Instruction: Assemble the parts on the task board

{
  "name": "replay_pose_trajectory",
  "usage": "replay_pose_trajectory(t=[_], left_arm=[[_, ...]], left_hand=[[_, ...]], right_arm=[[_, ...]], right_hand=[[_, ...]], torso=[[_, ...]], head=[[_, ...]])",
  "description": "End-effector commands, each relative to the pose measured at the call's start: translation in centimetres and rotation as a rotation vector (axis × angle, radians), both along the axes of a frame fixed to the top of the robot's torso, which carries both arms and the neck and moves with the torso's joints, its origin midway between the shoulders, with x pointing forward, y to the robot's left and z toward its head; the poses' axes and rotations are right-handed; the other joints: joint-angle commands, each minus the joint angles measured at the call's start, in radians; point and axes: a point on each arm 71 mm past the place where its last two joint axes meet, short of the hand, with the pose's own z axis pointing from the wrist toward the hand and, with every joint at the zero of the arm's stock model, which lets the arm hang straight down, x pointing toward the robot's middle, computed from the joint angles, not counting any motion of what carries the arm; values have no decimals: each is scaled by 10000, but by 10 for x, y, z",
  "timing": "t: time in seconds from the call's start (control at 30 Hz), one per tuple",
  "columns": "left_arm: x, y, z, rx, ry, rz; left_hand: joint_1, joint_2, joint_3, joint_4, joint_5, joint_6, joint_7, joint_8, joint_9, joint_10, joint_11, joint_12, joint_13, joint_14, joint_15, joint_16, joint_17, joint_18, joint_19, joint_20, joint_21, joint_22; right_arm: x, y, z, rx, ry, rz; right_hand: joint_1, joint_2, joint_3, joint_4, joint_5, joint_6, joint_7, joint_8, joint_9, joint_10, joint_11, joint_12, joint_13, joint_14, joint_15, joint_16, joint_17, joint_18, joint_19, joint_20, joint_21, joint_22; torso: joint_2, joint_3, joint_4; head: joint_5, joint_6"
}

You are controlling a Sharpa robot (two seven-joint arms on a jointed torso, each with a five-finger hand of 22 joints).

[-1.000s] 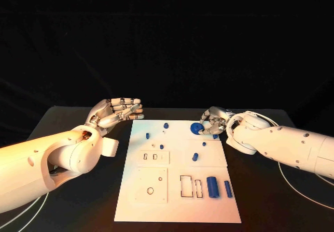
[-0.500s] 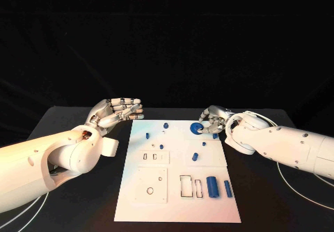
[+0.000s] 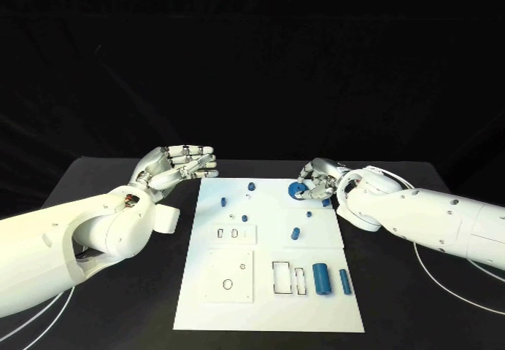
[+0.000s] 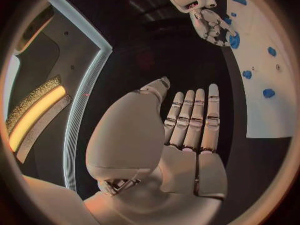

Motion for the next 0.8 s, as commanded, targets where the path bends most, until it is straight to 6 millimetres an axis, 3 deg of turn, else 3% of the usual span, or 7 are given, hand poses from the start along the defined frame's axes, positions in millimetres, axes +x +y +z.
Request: replay_pose_trajectory(t=[0.03,0.17,0.23,0.4,0.6,0.8], left_arm=[[0,-2,1,-54,-40,-213],[0,-2,1,-46,-26,-206],[0,-2,1,-43,-18,-204],[0,-2,1,-37,-3,-204],[-1,-2,1,-37,10,-219],[0,-2,1,-35,16,-222]], left_hand=[[-56,-26,85,-3,-34,-16,276,-36,18,10,65,-66,-7,-98,9,-74,20,114,-38,34,4,-19],[-54,-16,94,-4,-34,-15,276,-36,19,10,65,-66,-7,-102,10,-77,23,114,-41,35,3,-20],[-54,-16,94,-4,-34,-15,276,-36,19,10,65,-66,-7,-102,10,-77,23,114,-41,35,3,-20],[-49,-6,104,-8,-36,-15,276,-36,20,10,65,-66,-8,-107,11,-81,25,115,-44,36,2,-21],[-49,-6,104,-8,-36,-15,276,-36,20,10,65,-66,-8,-107,11,-81,25,115,-44,36,2,-21],[-42,12,125,-15,-42,-15,277,-37,21,10,66,-67,-8,-116,12,-89,31,116,-47,38,1,-24]], right_arm=[[-1,1,-3,-140,185,120],[0,1,-4,-191,186,104],[0,0,-4,-255,163,102],[-1,0,-4,-396,73,142],[-3,6,-1,-605,-487,448],[-11,18,6,-664,-1471,1023]], right_hand=[[181,46,136,-10,-44,142,-33,72,-20,57,9,22,1547,1040,59,59,2633,-150,374,-38,56,1453],[317,94,449,-53,-210,411,-89,104,-84,101,-45,46,1597,1040,14,59,2633,-157,389,-74,83,1498],[387,67,740,-80,-579,515,-112,68,-159,102,-66,41,1601,1040,-9,59,2633,-161,395,-97,94,1520],[452,-16,1049,-142,-464,585,-118,23,-235,104,-78,36,1607,1040,-18,59,2633,-167,407,-110,112,1552],[588,-195,2106,-469,29,867,-161,-1,-382,140,-126,43,1650,1040,-61,59,2633,-187,455,-152,174,1652],[256,-339,3070,-807,-121,1223,-263,128,-416,273,-214,109,1765,1040,-130,59,2633,-232,567,-207,313,1834]], torso=[[-10,-6,0],[-5,0,-12],[-6,3,-14],[-12,6,-24],[-13,9,-3],[-9,7,0]], head=[[-4,-46],[12,-62],[4,-56],[12,-39],[3,-20],[16,28]])
